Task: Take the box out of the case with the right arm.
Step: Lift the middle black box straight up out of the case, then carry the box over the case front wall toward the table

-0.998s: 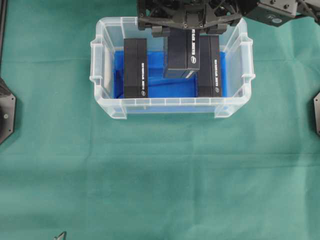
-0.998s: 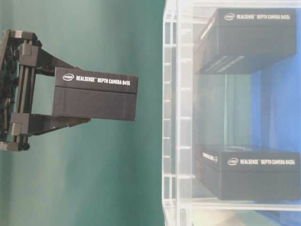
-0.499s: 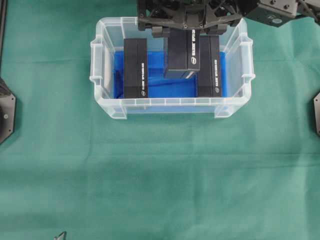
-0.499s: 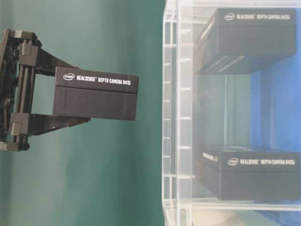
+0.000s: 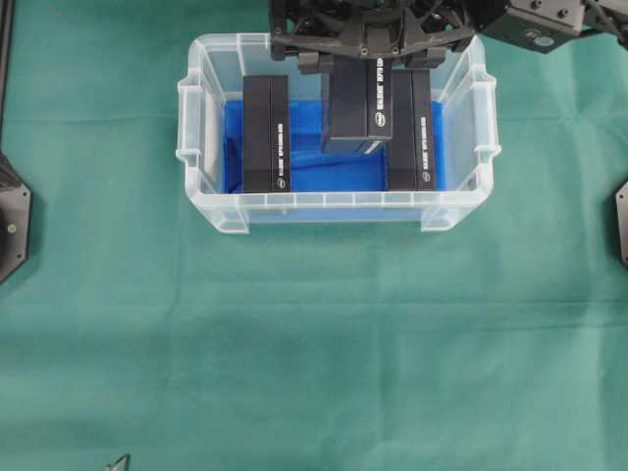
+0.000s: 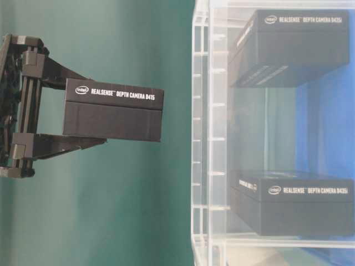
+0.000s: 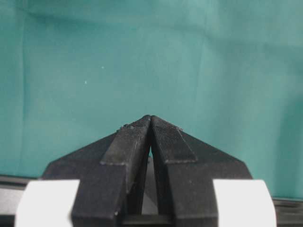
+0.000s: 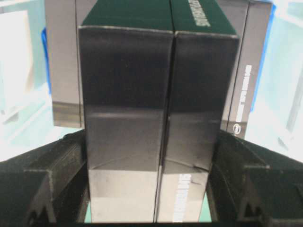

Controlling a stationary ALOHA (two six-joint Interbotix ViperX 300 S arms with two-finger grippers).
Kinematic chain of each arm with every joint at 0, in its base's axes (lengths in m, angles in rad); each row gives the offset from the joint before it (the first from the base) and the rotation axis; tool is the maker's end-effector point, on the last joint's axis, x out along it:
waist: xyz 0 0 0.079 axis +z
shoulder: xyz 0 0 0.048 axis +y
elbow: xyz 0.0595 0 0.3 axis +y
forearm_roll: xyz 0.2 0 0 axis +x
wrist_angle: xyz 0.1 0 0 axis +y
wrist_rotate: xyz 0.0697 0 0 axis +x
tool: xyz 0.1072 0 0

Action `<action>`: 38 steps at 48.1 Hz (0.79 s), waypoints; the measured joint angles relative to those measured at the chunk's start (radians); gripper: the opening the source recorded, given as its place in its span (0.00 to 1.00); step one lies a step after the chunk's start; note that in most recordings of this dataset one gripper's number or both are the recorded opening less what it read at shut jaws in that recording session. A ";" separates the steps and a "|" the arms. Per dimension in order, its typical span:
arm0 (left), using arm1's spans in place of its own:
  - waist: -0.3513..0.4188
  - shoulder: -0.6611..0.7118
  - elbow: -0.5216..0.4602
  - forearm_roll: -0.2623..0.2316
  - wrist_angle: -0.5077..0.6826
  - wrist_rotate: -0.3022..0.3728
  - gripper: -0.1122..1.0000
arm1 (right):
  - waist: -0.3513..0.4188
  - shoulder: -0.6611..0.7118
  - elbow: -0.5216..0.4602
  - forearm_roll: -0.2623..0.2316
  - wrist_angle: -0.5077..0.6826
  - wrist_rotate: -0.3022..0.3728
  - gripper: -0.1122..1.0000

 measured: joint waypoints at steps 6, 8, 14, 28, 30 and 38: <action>0.000 -0.002 0.000 0.000 0.000 0.000 0.10 | 0.000 0.000 0.000 0.000 -0.002 0.000 0.69; 0.000 0.000 0.000 0.000 0.000 0.000 0.10 | 0.000 0.002 0.000 0.000 0.000 0.000 0.69; 0.000 0.000 0.000 0.000 0.000 0.000 0.10 | 0.000 0.002 0.000 0.000 -0.002 0.000 0.69; 0.000 0.002 0.000 0.000 0.006 0.000 0.10 | 0.000 0.002 0.000 0.000 -0.002 0.000 0.69; 0.000 0.002 0.000 0.000 0.008 0.000 0.10 | 0.000 0.000 0.000 0.000 -0.002 0.000 0.69; 0.000 0.002 0.000 0.000 0.011 0.000 0.10 | 0.000 0.000 0.000 0.000 0.000 0.000 0.69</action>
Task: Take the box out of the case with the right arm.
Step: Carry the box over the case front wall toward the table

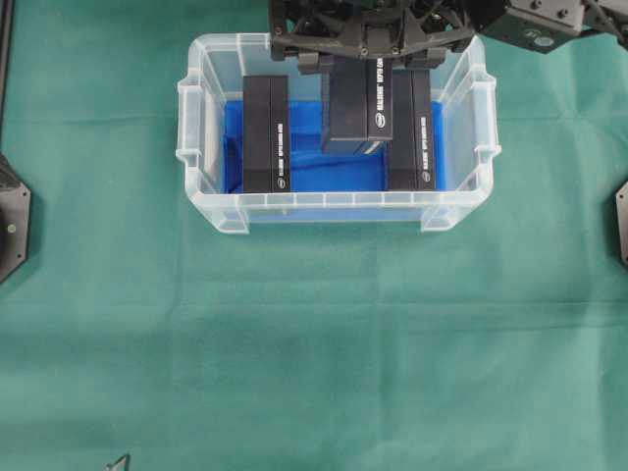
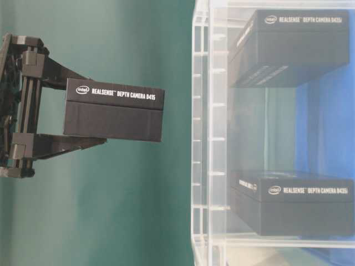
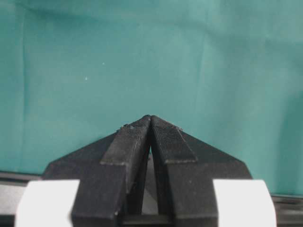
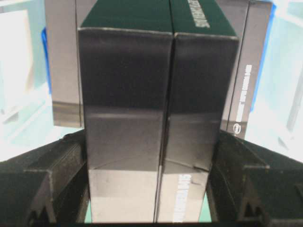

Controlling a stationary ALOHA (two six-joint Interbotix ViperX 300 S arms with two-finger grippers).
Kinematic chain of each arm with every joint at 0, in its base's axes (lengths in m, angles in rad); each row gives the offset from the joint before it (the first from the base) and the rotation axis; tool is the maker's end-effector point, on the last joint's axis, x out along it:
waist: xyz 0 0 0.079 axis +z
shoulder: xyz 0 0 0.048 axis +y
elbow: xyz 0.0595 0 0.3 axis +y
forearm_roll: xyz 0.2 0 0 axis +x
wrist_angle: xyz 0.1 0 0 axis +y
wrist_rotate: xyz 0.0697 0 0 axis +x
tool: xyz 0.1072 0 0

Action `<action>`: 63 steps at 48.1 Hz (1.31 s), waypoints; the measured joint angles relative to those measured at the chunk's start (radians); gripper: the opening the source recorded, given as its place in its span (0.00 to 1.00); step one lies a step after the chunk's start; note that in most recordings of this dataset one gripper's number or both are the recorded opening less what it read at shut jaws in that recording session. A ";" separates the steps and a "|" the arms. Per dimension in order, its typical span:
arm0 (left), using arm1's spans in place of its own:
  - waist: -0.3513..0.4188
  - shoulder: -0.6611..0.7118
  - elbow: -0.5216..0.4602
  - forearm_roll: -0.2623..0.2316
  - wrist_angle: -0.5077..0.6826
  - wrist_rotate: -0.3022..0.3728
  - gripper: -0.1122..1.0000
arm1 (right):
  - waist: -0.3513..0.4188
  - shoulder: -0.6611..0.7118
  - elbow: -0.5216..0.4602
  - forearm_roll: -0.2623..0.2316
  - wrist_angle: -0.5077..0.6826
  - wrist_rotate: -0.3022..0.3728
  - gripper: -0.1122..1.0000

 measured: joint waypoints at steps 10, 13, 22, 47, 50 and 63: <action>0.000 0.002 0.000 0.000 0.000 0.000 0.10 | 0.000 0.000 0.000 0.000 -0.002 0.000 0.69; 0.000 0.002 0.000 0.000 0.000 0.000 0.10 | 0.000 0.000 0.000 0.000 -0.002 0.000 0.69; 0.000 0.002 0.000 0.000 0.000 0.000 0.10 | 0.000 0.002 -0.002 0.000 0.000 0.000 0.69; 0.000 0.003 0.000 0.000 0.000 0.000 0.10 | 0.069 0.002 0.000 0.003 0.037 0.061 0.69; 0.000 0.003 0.000 0.000 0.000 0.000 0.10 | 0.100 0.002 0.000 0.002 0.037 0.083 0.69; 0.000 -0.002 0.000 0.000 0.000 0.000 0.10 | 0.225 0.000 0.000 -0.011 0.046 0.183 0.69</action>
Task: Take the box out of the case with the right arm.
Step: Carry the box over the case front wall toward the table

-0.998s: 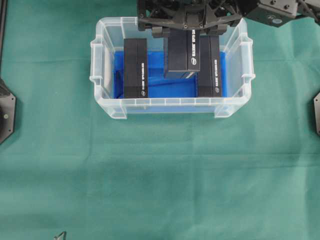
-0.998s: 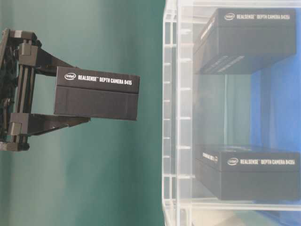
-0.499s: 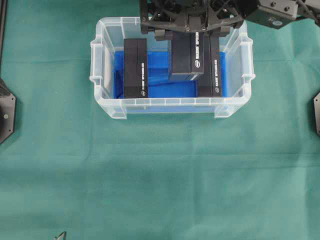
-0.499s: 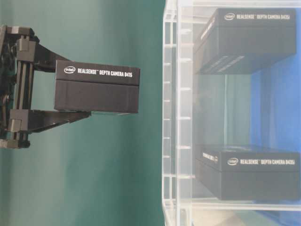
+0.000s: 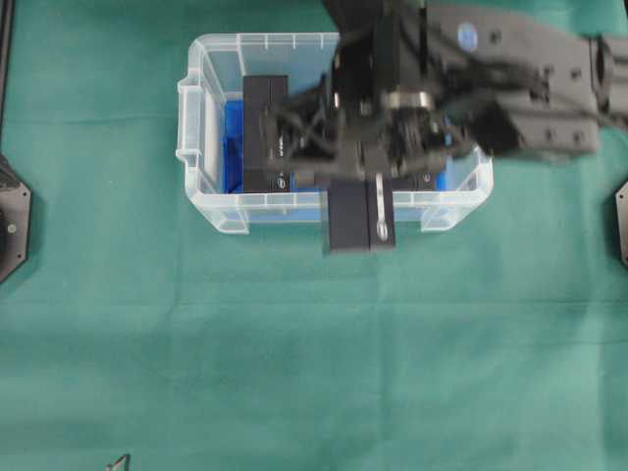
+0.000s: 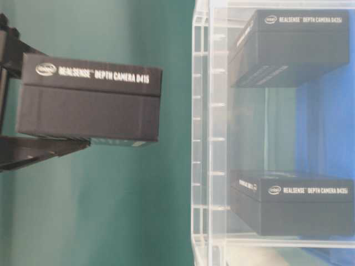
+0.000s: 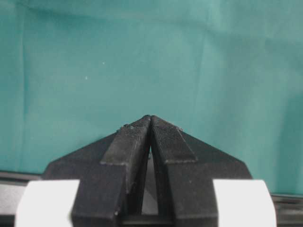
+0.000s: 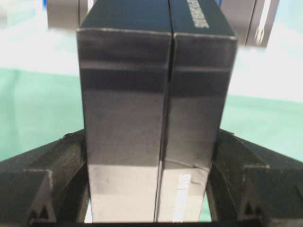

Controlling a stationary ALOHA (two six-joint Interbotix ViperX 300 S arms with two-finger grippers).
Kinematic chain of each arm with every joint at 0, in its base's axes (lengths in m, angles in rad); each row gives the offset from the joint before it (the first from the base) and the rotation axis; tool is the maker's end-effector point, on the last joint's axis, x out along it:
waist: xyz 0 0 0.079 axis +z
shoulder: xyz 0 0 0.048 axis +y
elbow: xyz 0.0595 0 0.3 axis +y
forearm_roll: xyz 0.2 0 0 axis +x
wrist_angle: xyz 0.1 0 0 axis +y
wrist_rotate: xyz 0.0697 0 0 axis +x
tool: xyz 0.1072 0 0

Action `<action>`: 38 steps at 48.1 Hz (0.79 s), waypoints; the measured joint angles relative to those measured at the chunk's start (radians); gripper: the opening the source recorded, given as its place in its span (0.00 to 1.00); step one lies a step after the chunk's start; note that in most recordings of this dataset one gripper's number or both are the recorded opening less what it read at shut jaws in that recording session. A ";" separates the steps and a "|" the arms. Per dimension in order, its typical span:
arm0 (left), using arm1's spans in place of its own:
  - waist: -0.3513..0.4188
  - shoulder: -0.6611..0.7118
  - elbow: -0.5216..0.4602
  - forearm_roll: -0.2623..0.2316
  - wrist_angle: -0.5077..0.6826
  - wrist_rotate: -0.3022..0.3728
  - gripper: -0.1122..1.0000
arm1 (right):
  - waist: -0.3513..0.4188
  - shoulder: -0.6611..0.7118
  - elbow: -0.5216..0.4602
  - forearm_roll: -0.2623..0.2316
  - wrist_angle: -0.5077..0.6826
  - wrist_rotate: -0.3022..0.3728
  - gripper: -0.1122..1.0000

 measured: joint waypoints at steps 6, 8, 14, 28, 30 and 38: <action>0.000 -0.002 0.000 0.000 0.000 0.000 0.10 | 0.049 0.002 0.000 0.000 0.011 0.057 0.69; 0.000 -0.002 0.000 0.000 0.000 0.000 0.10 | 0.066 0.002 -0.002 -0.002 0.011 0.080 0.69; 0.000 -0.003 0.000 0.000 0.000 0.000 0.10 | 0.120 0.000 -0.002 -0.002 0.012 0.149 0.69; 0.000 -0.003 0.000 0.000 -0.002 0.000 0.10 | 0.189 0.000 -0.006 -0.002 0.012 0.212 0.69; 0.000 -0.003 0.000 0.000 -0.002 0.000 0.10 | 0.189 0.000 -0.008 -0.002 0.012 0.210 0.69; 0.000 -0.003 0.000 0.000 -0.002 0.000 0.10 | 0.190 0.002 -0.008 -0.003 0.011 0.212 0.69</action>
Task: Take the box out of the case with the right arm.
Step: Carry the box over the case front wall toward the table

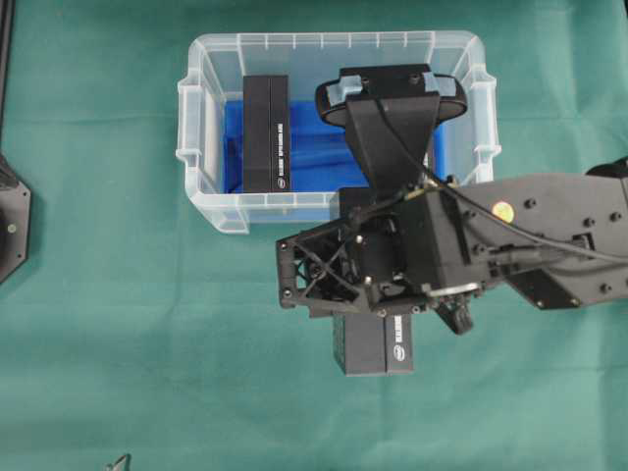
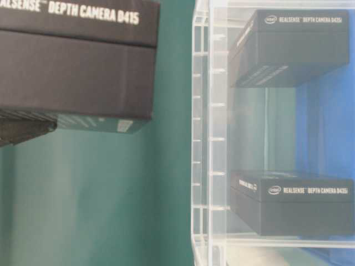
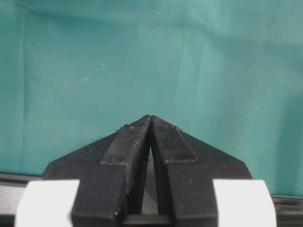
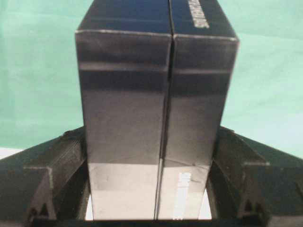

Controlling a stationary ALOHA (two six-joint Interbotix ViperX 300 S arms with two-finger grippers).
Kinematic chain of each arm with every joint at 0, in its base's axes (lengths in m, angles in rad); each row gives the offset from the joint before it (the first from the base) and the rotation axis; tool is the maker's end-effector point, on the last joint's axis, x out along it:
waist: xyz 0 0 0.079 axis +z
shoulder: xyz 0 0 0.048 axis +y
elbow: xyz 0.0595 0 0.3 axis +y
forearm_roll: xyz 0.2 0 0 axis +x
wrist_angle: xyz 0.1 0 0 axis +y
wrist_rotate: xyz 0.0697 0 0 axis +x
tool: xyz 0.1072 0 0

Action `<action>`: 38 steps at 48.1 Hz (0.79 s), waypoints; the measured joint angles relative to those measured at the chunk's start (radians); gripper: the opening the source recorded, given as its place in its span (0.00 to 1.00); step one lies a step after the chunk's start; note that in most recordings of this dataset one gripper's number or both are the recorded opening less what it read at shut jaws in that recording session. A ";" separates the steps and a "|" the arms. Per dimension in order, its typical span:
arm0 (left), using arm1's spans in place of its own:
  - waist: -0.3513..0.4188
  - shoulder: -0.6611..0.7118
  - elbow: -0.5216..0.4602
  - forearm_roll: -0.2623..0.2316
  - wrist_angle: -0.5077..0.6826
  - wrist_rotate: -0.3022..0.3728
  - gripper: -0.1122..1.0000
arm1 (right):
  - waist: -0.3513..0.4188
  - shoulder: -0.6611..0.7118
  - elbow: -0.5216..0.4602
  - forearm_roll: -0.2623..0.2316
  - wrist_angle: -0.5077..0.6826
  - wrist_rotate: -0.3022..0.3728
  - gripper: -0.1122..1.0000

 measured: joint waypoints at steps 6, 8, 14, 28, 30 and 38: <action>0.000 0.000 0.000 0.000 0.000 0.000 0.10 | 0.000 0.000 0.000 0.002 0.000 0.000 0.69; 0.000 0.000 0.000 0.000 -0.002 0.000 0.10 | 0.000 0.002 -0.002 0.000 0.002 0.000 0.69; 0.000 0.000 0.000 0.000 -0.002 0.000 0.10 | 0.000 0.017 0.000 0.002 0.000 0.002 0.69; 0.000 0.000 0.000 0.000 -0.002 0.000 0.10 | 0.000 0.038 0.087 0.032 -0.067 0.012 0.69; 0.000 0.000 0.000 0.000 -0.002 0.000 0.10 | -0.002 0.037 0.104 0.032 -0.086 0.015 0.69; 0.000 0.000 0.000 0.000 -0.003 0.000 0.10 | -0.002 0.038 0.204 0.049 -0.179 0.037 0.69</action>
